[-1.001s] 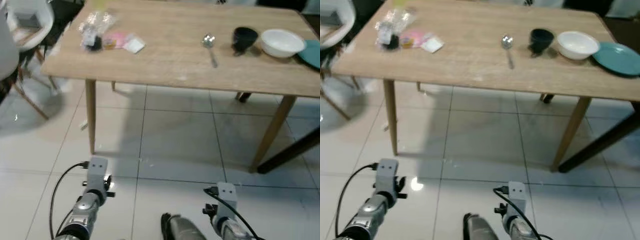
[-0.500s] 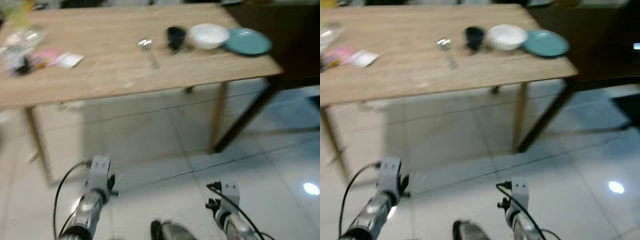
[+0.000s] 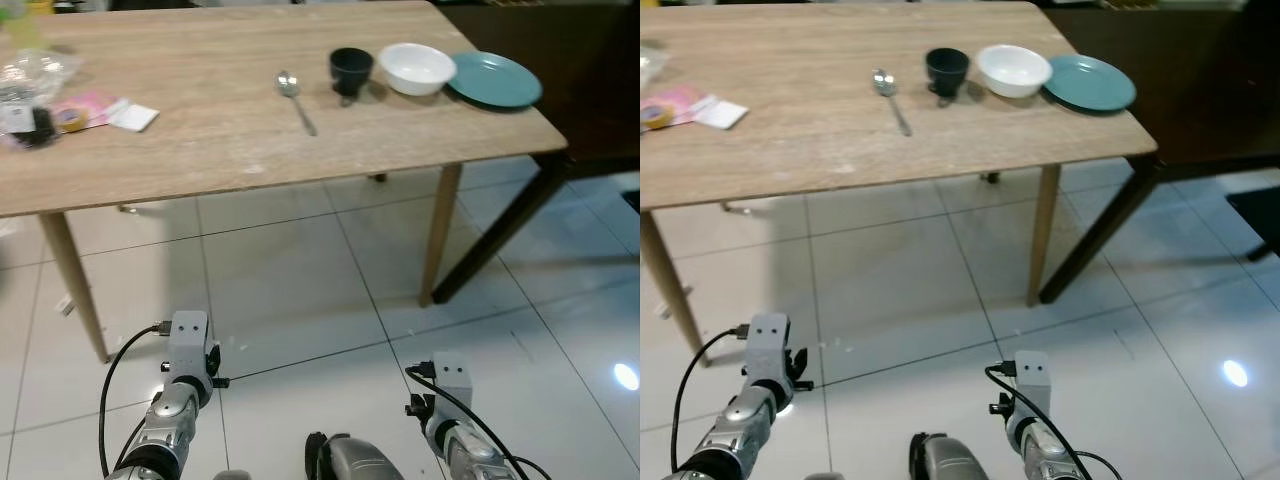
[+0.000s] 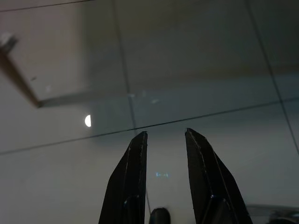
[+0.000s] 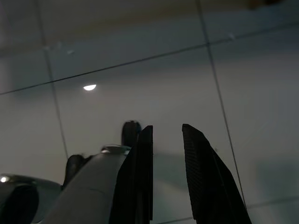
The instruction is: Setting the table
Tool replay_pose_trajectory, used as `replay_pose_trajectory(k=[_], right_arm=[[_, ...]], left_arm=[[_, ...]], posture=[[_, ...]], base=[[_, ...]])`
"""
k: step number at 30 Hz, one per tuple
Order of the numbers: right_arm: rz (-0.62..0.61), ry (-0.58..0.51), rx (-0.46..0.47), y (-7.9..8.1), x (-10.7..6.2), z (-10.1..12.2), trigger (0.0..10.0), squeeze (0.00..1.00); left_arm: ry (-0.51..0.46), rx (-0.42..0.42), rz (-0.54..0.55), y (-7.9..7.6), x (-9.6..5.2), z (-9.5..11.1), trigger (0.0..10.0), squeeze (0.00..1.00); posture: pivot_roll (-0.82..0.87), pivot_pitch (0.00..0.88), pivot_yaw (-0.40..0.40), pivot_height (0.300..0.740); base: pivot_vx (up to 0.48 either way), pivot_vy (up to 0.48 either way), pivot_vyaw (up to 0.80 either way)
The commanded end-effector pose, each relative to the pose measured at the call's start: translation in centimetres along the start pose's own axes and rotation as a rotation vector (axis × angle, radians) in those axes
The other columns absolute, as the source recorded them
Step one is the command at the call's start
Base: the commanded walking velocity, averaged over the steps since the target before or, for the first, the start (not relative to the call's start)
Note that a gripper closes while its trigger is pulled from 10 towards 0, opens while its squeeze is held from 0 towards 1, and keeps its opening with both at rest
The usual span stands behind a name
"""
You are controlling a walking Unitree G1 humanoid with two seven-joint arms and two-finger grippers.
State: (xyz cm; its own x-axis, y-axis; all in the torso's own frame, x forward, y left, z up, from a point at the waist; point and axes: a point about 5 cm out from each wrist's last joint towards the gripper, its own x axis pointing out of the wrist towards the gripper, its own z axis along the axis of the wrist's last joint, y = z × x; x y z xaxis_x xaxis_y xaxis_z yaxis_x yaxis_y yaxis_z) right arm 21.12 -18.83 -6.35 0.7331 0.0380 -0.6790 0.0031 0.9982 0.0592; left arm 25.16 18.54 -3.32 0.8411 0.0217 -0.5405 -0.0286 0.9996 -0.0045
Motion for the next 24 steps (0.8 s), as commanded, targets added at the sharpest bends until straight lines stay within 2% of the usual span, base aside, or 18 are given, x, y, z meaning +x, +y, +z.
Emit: replay_pose_trajectory(k=[1, 4, 5, 6, 7, 8, 12, 13, 14, 16, 19, 20, 21, 24], right_arm=[[-0.010, -0.002, 0.021, -0.3, -0.1, -0.1, 10.0, 0.00], [-0.003, -0.032, 0.013, -0.4, 0.0, 0.5, 10.0, 0.00], [0.047, -0.184, -0.038, -0.3, -0.1, 2.8, 10.0, 0.00], [0.047, -0.184, -0.038, -0.3, -0.1, 2.8, 10.0, 0.00], [0.070, -0.281, -0.048, -0.2, -0.3, 4.3, 10.0, 0.00], [0.081, -0.427, -0.040, -0.3, -0.8, 6.5, 10.0, 0.00], [0.075, -0.505, -0.038, -0.5, -1.2, 7.8, 10.0, 0.00], [0.061, -0.567, -0.030, -0.6, -1.5, 8.9, 10.0, 0.00], [0.035, -0.672, -0.012, -0.8, -2.1, 11.1, 10.0, 0.00], [0.035, -0.672, -0.012, -0.8, -2.1, 11.1, 10.0, 0.00], [0.003, -0.773, 0.021, -1.0, -2.7, 14.3, 10.0, 0.00], [0.003, -0.773, 0.021, -1.0, -2.7, 14.3, 10.0, 0.00], [0.014, -0.777, 0.023, -0.6, -2.6, 15.1, 10.0, 0.00], [0.028, -0.756, 0.011, -0.4, -2.3, 15.1, 10.0, 0.00]], left_arm=[[0.014, -0.007, 0.006, 0.2, -0.3, -0.6, 10.0, 0.00], [-0.007, -0.007, 0.000, 0.2, -0.2, -0.1, 10.0, 0.00], [-0.118, 0.021, -0.022, 0.3, -0.1, 1.8, 10.0, 0.00], [-0.118, 0.021, -0.022, 0.3, -0.1, 1.8, 10.0, 0.00], [-0.180, 0.026, -0.035, 0.4, -0.2, 2.9, 10.0, 0.00], [-0.273, 0.020, -0.061, 0.4, -0.4, 4.6, 10.0, 0.00], [-0.325, 0.014, -0.084, 0.3, -0.6, 5.7, 10.0, 0.00], [-0.365, 0.012, -0.100, 0.2, -0.7, 6.5, 10.0, 0.00], [-0.430, 0.011, -0.125, -0.1, -0.9, 8.1, 10.0, 0.00], [-0.430, 0.011, -0.125, -0.1, -0.9, 8.1, 10.0, 0.00], [-0.481, -0.033, -0.147, -0.8, -0.8, 10.3, 10.0, 0.00], [-0.481, -0.033, -0.147, -0.8, -0.8, 10.3, 10.0, 0.00], [-0.479, -0.027, -0.161, -1.5, -0.7, 10.9, 10.0, 0.00], [-0.473, -0.022, -0.175, -2.1, -0.5, 11.1, 10.0, 0.00]], posture=[[0.07, 0.065, -0.010, 0.740], [0.07, 0.067, -0.009, 0.740], [0.07, 0.078, -0.007, 0.740], [0.07, 0.078, -0.007, 0.740], [0.07, 0.080, -0.007, 0.740], [0.07, 0.080, -0.007, 0.740], [0.07, 0.089, -0.009, 0.740], [0.07, 0.089, -0.009, 0.740], [0.07, 0.094, -0.009, 0.740], [0.07, 0.094, -0.009, 0.740], [0.07, 0.094, -0.008, 0.740], [0.07, 0.094, -0.008, 0.740], [0.06, 0.100, -0.010, 0.740], [0.06, 0.100, -0.012, 0.740]], base=[[0.000, 0.000, 0.00], [0.000, 0.000, 0.00], [0.000, 0.000, 0.00], [0.000, 0.000, 0.00], [0.000, 0.000, 0.00], [0.000, 0.000, 0.00], [0.000, 0.000, 0.00], [0.000, 0.000, 0.00], [0.000, 0.000, 0.00], [0.000, 0.000, 0.00], [0.000, 0.000, 0.00], [0.000, 0.000, 0.00], [0.000, 0.000, 0.00], [0.000, 0.000, 0.00]])
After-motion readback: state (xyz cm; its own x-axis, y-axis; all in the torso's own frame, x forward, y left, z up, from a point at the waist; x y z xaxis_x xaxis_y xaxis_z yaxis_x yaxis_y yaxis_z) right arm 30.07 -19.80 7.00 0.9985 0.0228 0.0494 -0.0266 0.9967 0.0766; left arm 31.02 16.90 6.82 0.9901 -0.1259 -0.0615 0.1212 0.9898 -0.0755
